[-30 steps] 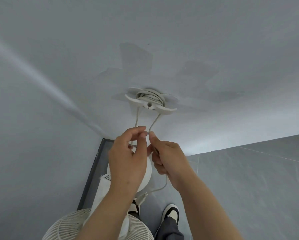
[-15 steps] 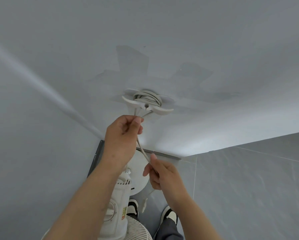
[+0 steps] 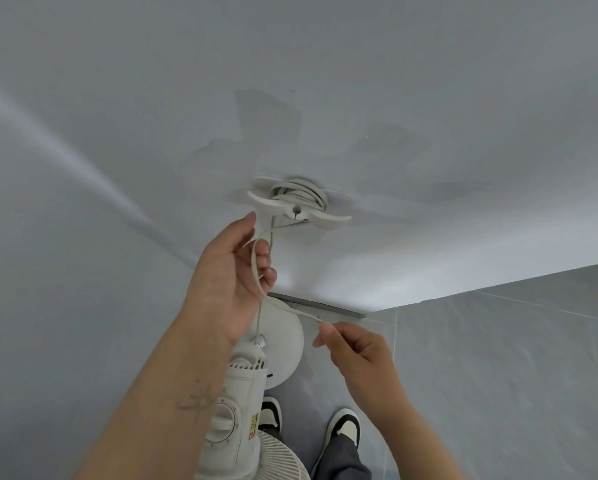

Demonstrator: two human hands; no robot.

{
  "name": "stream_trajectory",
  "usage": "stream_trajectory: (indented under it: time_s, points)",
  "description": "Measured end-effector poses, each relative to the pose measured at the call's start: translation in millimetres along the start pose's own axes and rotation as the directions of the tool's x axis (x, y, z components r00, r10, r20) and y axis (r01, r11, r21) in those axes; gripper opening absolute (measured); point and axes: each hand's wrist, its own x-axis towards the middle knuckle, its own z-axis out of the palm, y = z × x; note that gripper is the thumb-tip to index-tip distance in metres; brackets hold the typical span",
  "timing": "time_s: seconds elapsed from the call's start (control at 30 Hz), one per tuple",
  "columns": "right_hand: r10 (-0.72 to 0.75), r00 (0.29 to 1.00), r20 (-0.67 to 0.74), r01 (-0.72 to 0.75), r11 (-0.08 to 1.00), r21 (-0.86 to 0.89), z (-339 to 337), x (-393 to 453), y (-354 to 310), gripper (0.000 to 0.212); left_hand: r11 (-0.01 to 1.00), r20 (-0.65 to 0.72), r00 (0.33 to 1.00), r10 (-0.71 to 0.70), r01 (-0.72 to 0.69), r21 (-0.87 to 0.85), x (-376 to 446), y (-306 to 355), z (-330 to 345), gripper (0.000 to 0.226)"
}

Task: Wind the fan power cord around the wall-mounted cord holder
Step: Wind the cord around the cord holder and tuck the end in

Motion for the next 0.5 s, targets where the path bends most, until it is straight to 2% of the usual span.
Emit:
stream_trajectory:
  time_s: [0.13, 0.3, 0.4, 0.5]
  points:
    - [-0.014, 1.0, -0.02, 0.014, 1.0, -0.016, 7, 1, -14, 0.031, 0.989, 0.069, 0.992, -0.105, 0.097, 0.116, -3, 12, -5, 0.035]
    - [-0.039, 0.999, -0.01, 0.038, 0.996, -0.077, 15, 6, -33, 0.03, 0.987, 0.084, 0.991, -0.109, 0.098, 0.124, -4, 33, -4, 0.047]
    - [-0.085, 0.996, 0.012, 0.085, 0.991, -0.1, 19, 7, -46, 0.031, 0.99, 0.121, 0.987, -0.106, 0.094, 0.104, -7, 42, 2, 0.045]
    - [-0.129, 0.991, 0.023, 0.13, 0.986, -0.105, 20, 6, -56, 0.03, 0.985, 0.082, 0.995, -0.062, 0.048, 0.164, -9, 46, 5, 0.036]
